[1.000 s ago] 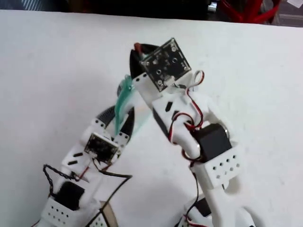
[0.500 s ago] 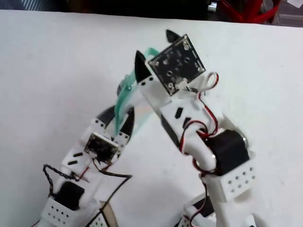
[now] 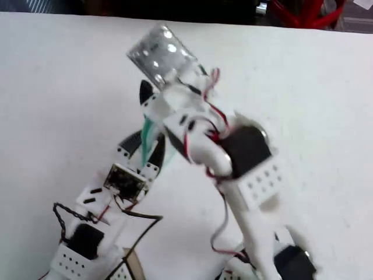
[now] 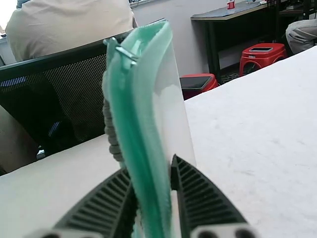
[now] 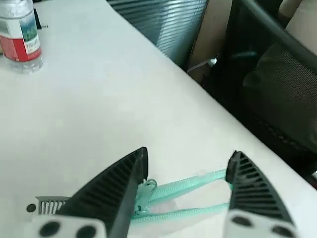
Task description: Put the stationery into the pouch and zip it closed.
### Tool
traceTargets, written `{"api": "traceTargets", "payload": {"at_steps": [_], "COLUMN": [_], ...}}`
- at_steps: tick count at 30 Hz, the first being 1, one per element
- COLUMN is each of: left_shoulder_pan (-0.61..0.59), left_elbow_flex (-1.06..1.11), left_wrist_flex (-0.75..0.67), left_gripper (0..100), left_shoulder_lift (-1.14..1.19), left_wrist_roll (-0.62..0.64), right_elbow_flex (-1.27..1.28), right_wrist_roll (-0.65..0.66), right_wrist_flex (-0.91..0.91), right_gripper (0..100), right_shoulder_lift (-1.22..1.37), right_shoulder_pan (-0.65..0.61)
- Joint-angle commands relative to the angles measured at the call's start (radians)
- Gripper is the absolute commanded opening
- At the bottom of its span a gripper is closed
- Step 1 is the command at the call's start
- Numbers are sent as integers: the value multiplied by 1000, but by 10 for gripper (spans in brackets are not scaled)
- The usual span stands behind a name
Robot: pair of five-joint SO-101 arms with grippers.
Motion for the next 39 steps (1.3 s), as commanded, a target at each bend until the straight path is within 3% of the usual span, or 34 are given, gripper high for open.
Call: {"api": "traceTargets", "payload": {"at_steps": [1, 6, 8, 11, 15, 22, 27, 31, 36, 39], "left_shoulder_pan": [1, 61, 125, 197, 182, 168, 168, 183, 254, 252], "left_elbow_flex": [-3, 17, 44, 58, 58, 72, 72, 72, 74, 74], "left_wrist_flex": [-3, 5, 2, 3, -3, -5, -5, -3, 28, 28], "left_gripper": [59, 55, 31, 24, 24, 24, 24, 24, 24, 24], "left_shoulder_lift": [12, 12, 12, 12, 12, 10, 8, 8, 12, 12], "left_wrist_roll": [-17, -20, -43, -127, -143, -187, -186, -186, -192, -192], "right_elbow_flex": [-203, -572, -611, -571, -414, -11, 147, 124, -199, -241], "right_wrist_roll": [-6, 6, 41, 92, 120, 133, 192, 193, 183, 173], "right_wrist_flex": [160, 452, 452, 452, 453, 453, 453, 450, 449, 450], "right_gripper": [226, 227, 227, 227, 227, 227, 227, 227, 227, 227], "right_shoulder_lift": [131, 326, 360, 358, 254, -151, -197, -147, -124, -56], "right_shoulder_pan": [1, 5, 30, 53, 48, -28, 25, 10, -39, -104]}}
